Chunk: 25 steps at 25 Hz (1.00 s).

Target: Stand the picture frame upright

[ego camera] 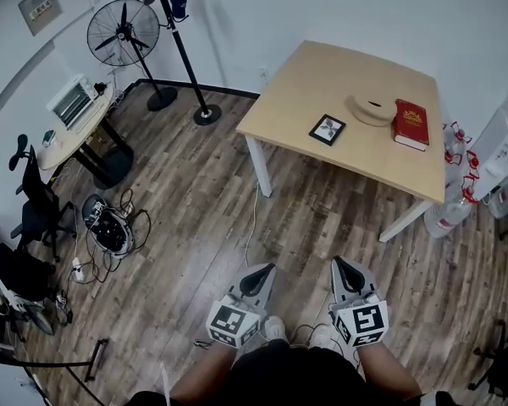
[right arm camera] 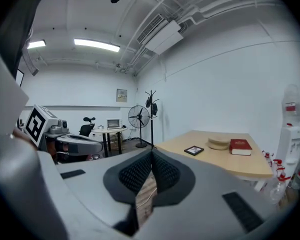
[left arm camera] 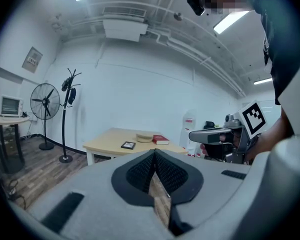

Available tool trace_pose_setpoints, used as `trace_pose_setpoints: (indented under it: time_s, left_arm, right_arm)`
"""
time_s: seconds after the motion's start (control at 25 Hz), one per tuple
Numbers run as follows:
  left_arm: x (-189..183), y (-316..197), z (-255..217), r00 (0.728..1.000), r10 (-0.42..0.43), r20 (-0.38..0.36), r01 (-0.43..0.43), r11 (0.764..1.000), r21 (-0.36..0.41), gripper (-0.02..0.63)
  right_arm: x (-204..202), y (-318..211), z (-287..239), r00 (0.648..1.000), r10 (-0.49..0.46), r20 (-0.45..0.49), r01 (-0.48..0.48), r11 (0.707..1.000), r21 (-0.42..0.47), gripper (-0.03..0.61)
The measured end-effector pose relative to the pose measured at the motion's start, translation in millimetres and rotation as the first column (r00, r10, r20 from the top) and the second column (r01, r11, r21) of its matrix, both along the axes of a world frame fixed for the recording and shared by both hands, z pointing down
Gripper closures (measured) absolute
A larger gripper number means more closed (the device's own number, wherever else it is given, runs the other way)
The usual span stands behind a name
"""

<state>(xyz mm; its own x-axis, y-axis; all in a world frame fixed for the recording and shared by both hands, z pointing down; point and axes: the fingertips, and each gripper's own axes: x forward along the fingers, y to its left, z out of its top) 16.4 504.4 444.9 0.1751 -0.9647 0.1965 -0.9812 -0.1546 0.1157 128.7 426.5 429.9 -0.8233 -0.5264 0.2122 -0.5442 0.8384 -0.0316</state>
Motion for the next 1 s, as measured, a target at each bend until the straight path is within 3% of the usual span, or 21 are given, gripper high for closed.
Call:
trace_pose_setpoints:
  time_s: [0.52,1.0]
  left_arm:
    - [-63,-38,12,0.998,0.057,-0.014,-0.058,0.998,-0.021,0.614]
    - [-84,-138,5,0.992,0.129,0.001,-0.129,0.992,-0.013,0.614]
  right_arm:
    - [-36,-43,9,0.991,0.137,-0.006,-0.137,0.989,-0.052,0.568]
    - [-65,-148,21,0.990,0.141,-0.016,-0.142,0.987,-0.074,0.568]
